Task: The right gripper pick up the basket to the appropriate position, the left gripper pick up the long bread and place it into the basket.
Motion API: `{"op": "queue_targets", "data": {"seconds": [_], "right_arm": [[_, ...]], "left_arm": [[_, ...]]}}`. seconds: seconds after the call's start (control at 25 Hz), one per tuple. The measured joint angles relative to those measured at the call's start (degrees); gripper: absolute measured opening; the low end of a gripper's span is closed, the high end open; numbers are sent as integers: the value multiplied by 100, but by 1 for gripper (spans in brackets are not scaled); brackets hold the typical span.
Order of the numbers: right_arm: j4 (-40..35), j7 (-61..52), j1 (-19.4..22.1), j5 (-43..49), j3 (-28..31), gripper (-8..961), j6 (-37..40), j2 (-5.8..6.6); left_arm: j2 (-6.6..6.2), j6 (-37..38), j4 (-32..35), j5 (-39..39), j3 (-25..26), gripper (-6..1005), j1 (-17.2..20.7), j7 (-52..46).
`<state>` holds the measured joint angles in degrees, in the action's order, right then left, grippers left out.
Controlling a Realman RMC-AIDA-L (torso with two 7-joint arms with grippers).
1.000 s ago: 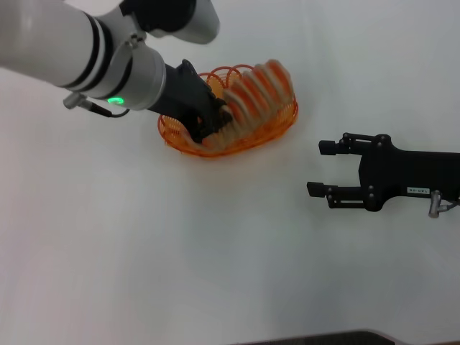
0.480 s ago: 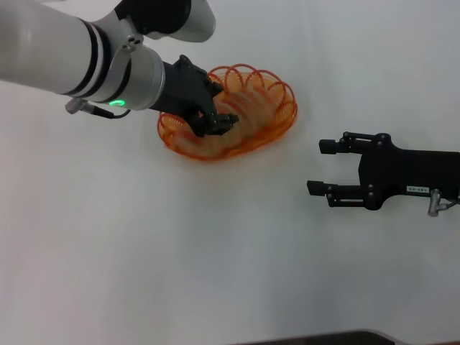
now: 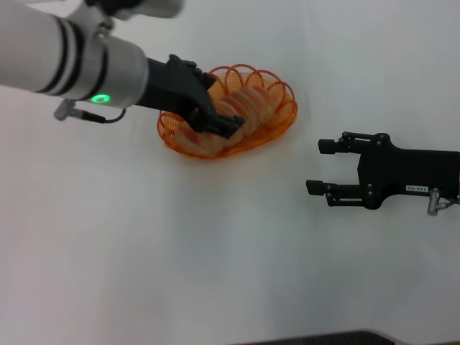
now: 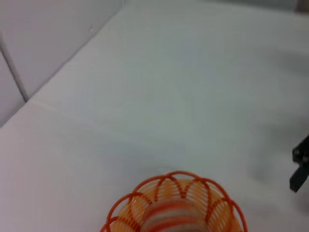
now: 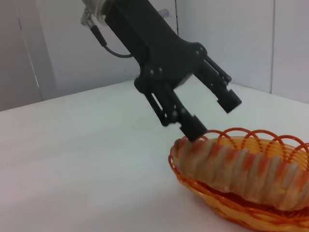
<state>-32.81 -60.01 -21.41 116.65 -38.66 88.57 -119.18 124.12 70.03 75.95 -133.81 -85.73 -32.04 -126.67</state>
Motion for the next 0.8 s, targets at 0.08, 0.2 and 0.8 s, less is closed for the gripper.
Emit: {"op": "queue_targets", "data": {"seconds": [0.08, 0.2, 0.8], "right_arm": [[2, -100, -14, 1, 1, 802, 8, 7], [1, -129, -27, 4, 14, 803, -6, 8], [-2, -88, -6, -38, 193, 805, 17, -6]], "left_arm": [[-8, 59, -11, 332, 252, 785, 135, 197], [-11, 139, -116, 848, 646, 814, 413, 614], [-70, 1699, -1874, 2004, 2995, 841, 988, 2902]]}}
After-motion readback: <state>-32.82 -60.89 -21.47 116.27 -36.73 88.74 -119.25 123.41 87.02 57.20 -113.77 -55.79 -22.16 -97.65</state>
